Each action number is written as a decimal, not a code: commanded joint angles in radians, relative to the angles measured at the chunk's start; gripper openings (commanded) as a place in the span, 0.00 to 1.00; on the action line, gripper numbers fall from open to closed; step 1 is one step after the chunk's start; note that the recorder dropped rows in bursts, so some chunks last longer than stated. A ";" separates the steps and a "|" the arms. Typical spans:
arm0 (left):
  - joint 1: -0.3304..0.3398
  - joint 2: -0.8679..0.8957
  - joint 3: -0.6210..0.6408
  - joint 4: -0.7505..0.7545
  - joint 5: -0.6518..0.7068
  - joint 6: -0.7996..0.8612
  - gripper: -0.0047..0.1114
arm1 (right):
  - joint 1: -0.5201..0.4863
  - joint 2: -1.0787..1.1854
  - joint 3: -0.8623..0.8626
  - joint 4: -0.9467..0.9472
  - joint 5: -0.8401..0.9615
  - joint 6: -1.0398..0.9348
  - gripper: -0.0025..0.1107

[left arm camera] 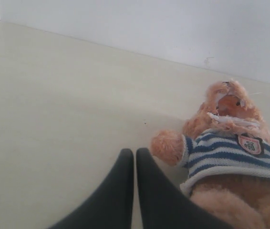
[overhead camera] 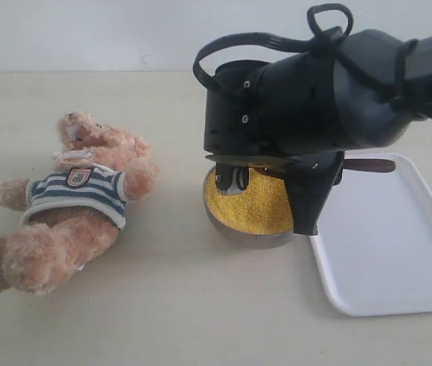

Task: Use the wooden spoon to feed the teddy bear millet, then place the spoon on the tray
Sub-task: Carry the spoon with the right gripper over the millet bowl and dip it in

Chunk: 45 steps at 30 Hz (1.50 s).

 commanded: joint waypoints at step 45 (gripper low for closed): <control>0.002 -0.003 -0.004 0.003 -0.008 0.003 0.07 | 0.001 0.055 -0.012 0.069 0.007 -0.007 0.02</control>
